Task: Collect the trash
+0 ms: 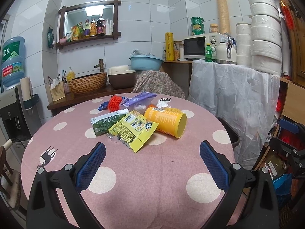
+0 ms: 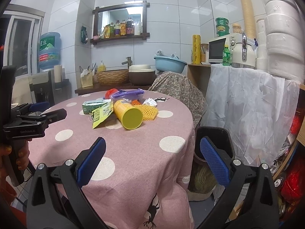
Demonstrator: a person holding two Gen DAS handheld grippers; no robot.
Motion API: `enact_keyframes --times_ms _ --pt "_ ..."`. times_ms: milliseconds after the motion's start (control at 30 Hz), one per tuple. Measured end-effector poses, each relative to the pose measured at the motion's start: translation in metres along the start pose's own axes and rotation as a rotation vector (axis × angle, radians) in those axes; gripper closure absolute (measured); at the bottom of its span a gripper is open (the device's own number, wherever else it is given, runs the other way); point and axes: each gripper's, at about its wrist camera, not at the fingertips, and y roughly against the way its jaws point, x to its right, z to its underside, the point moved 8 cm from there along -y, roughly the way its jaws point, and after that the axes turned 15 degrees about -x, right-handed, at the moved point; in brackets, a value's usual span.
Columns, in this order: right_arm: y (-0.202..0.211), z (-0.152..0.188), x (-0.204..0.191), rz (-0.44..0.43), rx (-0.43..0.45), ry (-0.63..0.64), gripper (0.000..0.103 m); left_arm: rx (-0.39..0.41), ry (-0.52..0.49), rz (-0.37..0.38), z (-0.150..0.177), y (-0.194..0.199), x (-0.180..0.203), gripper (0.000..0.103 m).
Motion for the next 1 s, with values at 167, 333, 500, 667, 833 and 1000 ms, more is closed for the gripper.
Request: enact_keyframes --times_ms 167,333,500,667,833,1000 --pt "-0.0002 -0.0011 -0.0009 -0.003 -0.002 0.006 0.005 0.002 0.001 0.002 0.0001 0.0001 -0.0004 0.005" --pt "-0.0005 -0.0015 -0.0019 -0.004 -0.001 0.01 0.005 0.001 0.0 0.003 0.0009 -0.0007 0.0002 0.005" --pt "-0.0006 -0.0009 -0.0023 -0.006 -0.002 0.011 0.005 0.001 0.0 0.003 0.001 -0.0008 0.0003 0.005" --pt "-0.0008 -0.0001 -0.003 -0.006 -0.004 0.011 0.005 0.002 0.001 0.003 0.0011 -0.0007 0.0001 0.005" --pt "-0.0008 0.0001 -0.0031 -0.007 -0.005 0.01 0.005 0.001 0.001 0.001 0.0012 -0.0008 0.0002 0.005" --pt "-0.0015 0.0005 -0.0033 -0.009 -0.008 0.01 0.005 0.0 0.0 0.001 0.0012 -0.001 0.0005 0.005"
